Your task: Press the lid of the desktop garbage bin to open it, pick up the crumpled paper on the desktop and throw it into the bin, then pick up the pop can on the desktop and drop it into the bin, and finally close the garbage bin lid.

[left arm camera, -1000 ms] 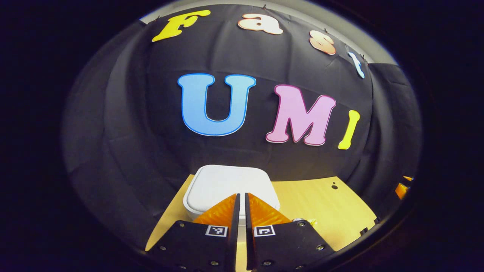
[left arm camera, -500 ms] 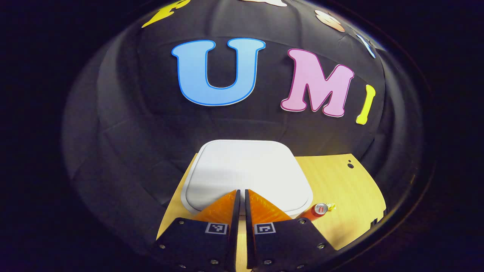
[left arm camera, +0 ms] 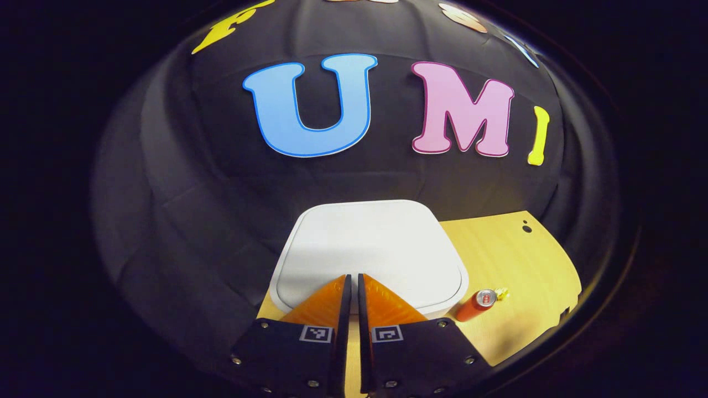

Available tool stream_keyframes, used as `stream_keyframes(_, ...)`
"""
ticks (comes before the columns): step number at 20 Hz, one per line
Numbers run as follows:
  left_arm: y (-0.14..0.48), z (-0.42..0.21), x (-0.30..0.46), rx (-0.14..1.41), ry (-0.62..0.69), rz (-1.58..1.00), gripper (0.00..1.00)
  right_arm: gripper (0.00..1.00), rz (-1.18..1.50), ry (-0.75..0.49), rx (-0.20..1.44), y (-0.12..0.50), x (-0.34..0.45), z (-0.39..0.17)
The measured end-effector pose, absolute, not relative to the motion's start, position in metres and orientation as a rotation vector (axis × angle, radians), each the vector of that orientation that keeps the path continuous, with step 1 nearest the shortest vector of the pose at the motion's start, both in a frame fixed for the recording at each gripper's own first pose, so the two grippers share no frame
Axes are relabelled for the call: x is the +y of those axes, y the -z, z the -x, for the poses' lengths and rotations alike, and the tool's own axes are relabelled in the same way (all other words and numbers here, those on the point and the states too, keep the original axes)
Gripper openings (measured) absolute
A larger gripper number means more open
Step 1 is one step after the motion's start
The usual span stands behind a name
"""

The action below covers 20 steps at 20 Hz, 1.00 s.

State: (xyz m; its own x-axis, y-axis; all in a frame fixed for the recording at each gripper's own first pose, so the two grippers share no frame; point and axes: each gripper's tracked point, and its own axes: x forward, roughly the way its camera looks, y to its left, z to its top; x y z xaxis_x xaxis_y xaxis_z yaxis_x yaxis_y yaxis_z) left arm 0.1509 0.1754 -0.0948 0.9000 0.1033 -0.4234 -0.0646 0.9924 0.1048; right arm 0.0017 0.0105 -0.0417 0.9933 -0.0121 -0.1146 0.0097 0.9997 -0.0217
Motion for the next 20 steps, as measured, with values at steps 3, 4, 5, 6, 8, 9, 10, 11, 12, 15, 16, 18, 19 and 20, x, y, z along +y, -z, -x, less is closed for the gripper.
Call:
stream_keyframes(3, 0.087, -0.153, 0.175, 0.396, -0.079, -0.127, 0.11, 0.98, 0.046, 0.01, 0.121, 0.045, 0.013, -0.001)
stream_keyframes(4, 0.083, -0.152, 0.175, 0.393, -0.084, -0.121, 0.11, 0.98, 0.052, 0.011, 0.127, 0.046, 0.014, 0.0)
stream_keyframes(5, 0.075, -0.153, 0.174, 0.37, -0.084, -0.114, 0.11, 0.98, 0.056, 0.014, 0.127, 0.045, 0.015, 0.002)
stream_keyframes(6, 0.065, -0.154, 0.175, 0.335, -0.081, -0.118, 0.11, 0.98, 0.059, 0.02, 0.126, 0.044, 0.015, 0.003)
stream_keyframes(8, 0.046, -0.151, 0.178, 0.286, -0.087, -0.15, 0.11, 0.98, 0.061, 0.025, 0.134, 0.046, 0.017, 0.004)
stream_keyframes(9, 0.037, -0.149, 0.177, 0.264, -0.088, -0.143, 0.11, 0.98, 0.064, 0.021, 0.138, 0.048, 0.021, 0.004)
stream_keyframes(10, 0.029, -0.143, 0.173, 0.249, -0.079, -0.129, 0.11, 0.98, 0.068, 0.018, 0.141, 0.048, 0.023, 0.004)
stream_keyframes(11, 0.023, -0.137, 0.168, 0.237, -0.066, -0.117, 0.11, 0.98, 0.072, 0.012, 0.139, 0.049, 0.026, 0.004)
stream_keyframes(12, 0.02, -0.132, 0.161, 0.228, -0.051, -0.105, 0.11, 0.98, 0.071, 0.001, 0.137, 0.047, 0.03, 0.003)
stream_keyframes(15, 0.005, -0.112, 0.142, 0.184, -0.006, -0.086, 0.11, 0.98, 0.066, -0.018, 0.13, 0.045, 0.037, -0.002)
stream_keyframes(16, 0.001, -0.105, 0.137, 0.162, 0.007, -0.085, 0.11, 0.98, 0.065, -0.017, 0.123, 0.042, 0.037, -0.005)
stream_keyframes(18, -0.012, -0.09, 0.128, 0.117, 0.027, -0.086, 0.17, 0.98, 0.071, -0.018, 0.112, 0.038, 0.042, -0.011)
stream_keyframes(19, -0.02, -0.085, 0.125, 0.093, 0.025, -0.085, 0.33, 0.98, 0.075, -0.024, 0.109, 0.036, 0.045, -0.013)
stream_keyframes(20, -0.025, -0.079, 0.125, 0.078, 0.027, -0.088, 0.38, 0.98, 0.081, -0.029, 0.108, 0.035, 0.047, -0.015)
